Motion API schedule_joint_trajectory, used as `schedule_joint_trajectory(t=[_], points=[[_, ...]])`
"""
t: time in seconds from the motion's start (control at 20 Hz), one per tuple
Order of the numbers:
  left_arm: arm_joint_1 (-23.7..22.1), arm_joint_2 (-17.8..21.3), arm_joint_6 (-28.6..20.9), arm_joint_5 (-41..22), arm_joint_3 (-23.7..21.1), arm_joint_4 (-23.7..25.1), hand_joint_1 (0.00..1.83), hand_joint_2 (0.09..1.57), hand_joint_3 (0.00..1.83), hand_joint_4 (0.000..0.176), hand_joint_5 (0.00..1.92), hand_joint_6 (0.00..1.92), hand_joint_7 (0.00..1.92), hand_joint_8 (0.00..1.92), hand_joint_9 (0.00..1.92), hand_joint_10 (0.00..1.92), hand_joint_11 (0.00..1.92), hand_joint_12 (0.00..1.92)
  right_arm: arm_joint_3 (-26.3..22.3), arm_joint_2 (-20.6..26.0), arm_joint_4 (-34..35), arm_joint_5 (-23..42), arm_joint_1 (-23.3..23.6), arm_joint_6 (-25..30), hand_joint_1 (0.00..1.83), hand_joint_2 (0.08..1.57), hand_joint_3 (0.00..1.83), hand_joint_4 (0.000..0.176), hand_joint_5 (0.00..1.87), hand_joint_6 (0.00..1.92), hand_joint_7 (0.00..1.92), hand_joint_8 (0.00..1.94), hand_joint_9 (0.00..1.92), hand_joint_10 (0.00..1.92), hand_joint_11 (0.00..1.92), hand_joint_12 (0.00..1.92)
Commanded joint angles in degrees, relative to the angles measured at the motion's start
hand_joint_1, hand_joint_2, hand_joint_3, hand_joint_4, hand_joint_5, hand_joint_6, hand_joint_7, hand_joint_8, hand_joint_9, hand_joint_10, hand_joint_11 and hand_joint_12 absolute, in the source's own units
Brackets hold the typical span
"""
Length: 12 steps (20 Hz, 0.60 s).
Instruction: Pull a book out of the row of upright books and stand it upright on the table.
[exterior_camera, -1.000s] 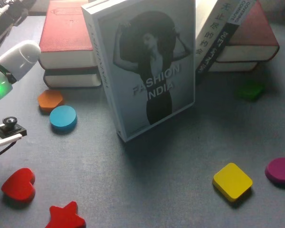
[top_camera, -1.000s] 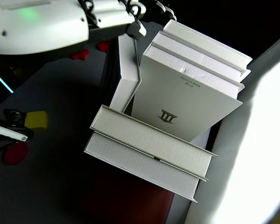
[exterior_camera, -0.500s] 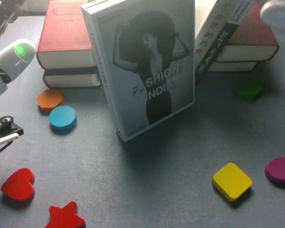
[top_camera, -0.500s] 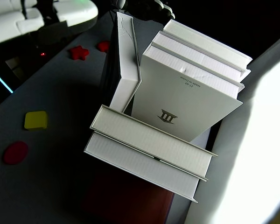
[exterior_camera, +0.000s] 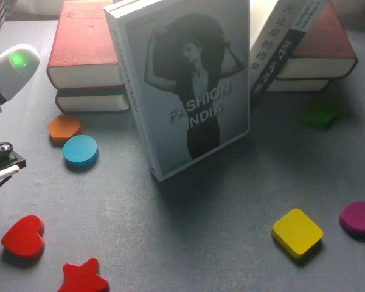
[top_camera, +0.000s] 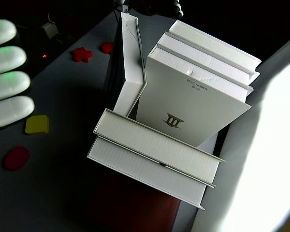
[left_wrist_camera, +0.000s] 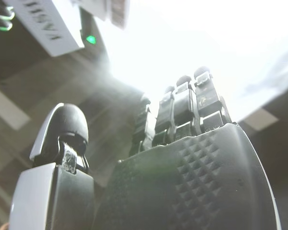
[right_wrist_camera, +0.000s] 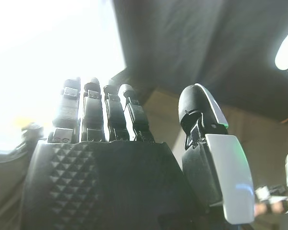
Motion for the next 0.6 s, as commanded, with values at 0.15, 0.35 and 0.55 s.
schedule_joint_trajectory(t=[0.15,0.35,0.55], points=[[-1.09,0.21,-0.18,-6.75,-0.36,0.57,0.23,1.34,0.00,0.087,0.00,0.00,0.00,0.00,0.00,0.00,0.00,0.02,-0.93,-0.47,6.06,12.83,-3.28,-0.11,0.29,1.31,0.00,0.000,0.00,0.00,0.00,0.00,0.00,0.00,0.00,0.00],[-1.49,0.15,-0.08,-6.75,-0.38,1.21,0.16,1.37,0.00,0.099,0.00,0.00,0.01,0.00,0.06,0.00,0.00,0.55,-1.27,-0.81,5.69,13.37,-3.50,-0.54,0.32,1.31,0.00,0.000,0.00,0.00,0.00,0.00,0.00,0.00,0.00,0.00],[-1.90,0.15,-0.07,-6.75,-0.40,1.92,0.11,1.47,0.01,0.135,0.00,0.00,0.00,0.00,0.03,0.00,0.00,0.11,-1.82,-0.88,5.13,14.23,-3.50,-1.49,0.30,1.32,0.00,0.000,0.00,0.00,0.00,0.00,0.00,0.00,0.00,0.00]])
